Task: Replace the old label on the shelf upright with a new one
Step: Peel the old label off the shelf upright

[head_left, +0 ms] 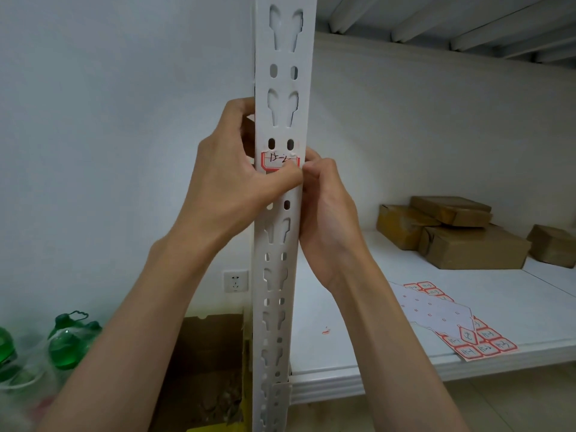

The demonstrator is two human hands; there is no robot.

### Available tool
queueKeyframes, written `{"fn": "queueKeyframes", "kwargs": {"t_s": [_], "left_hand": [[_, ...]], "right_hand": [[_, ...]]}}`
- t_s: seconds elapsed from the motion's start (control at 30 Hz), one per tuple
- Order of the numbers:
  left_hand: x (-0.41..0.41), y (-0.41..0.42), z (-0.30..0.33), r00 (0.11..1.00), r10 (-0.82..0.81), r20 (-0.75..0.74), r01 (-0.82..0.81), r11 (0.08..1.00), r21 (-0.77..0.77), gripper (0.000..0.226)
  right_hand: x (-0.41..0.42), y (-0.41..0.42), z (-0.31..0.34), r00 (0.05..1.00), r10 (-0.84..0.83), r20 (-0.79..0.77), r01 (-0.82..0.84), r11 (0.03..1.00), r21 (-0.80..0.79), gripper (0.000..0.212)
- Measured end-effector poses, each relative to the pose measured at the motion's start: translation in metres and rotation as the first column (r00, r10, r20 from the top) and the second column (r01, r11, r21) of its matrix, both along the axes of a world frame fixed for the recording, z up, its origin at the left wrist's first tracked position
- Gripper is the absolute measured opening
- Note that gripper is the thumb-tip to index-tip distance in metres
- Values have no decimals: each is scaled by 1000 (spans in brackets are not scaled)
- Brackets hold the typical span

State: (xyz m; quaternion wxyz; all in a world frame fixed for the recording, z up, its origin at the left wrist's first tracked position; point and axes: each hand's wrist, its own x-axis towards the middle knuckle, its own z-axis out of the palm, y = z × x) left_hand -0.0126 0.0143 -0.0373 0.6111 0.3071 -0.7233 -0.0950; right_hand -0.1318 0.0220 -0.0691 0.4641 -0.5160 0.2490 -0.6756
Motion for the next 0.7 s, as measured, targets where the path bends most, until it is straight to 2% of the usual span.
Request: {"fn": "queueKeyframes", "kwargs": {"t_s": [0.27,0.4,0.7], "left_hand": [[-6,4,2,988,151,-18,-151,986,-69,65],[-12,3,2,977,214,-27,-215,976,-37,56],[-14,2,3,981,192,-33,-192,981,8,47]], "right_hand": [[2,1,-1,1000,5,28,-6,999,47,40],[3,3,0,999,11,30,-13,998,65,40],[7,8,0,1000,-22,4,22,996,83,40]]}}
